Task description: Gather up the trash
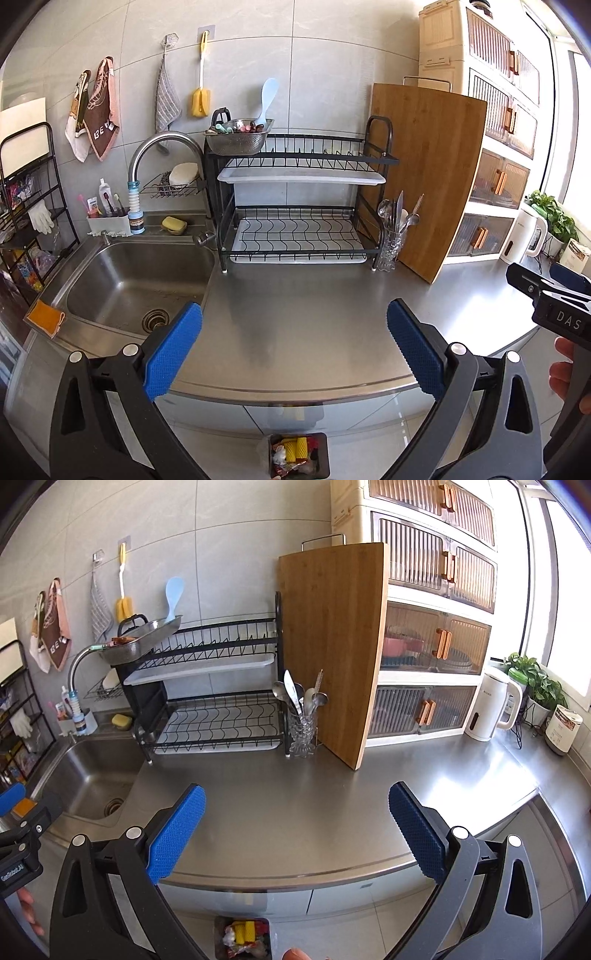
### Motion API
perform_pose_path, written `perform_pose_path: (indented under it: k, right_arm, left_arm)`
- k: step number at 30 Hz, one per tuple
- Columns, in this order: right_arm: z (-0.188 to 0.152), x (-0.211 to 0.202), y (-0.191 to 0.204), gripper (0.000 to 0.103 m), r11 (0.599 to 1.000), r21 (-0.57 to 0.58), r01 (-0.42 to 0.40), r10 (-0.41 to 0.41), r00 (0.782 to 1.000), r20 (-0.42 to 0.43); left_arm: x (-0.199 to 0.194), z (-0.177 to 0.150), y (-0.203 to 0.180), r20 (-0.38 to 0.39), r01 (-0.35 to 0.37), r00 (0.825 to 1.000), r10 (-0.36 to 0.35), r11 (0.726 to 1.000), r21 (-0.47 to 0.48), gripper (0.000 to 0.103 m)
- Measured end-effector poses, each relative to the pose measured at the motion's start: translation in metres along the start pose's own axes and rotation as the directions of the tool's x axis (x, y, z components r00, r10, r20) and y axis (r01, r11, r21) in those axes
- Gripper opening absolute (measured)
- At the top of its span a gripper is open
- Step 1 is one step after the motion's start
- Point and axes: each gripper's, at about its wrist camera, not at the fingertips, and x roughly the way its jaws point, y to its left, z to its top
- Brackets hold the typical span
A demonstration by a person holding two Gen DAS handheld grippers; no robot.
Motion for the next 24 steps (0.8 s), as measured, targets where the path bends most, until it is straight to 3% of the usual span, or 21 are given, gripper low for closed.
perform_pose_path:
  k: [24]
  right_arm:
    - [0.007, 0.003, 0.020, 0.100, 0.999, -0.023, -0.030, 0.030, 1.000, 0.002]
  left_arm:
    - [0.005, 0.008, 0.013, 0.007, 0.005, 1.000, -0.005, 1.000, -0.007, 0.095]
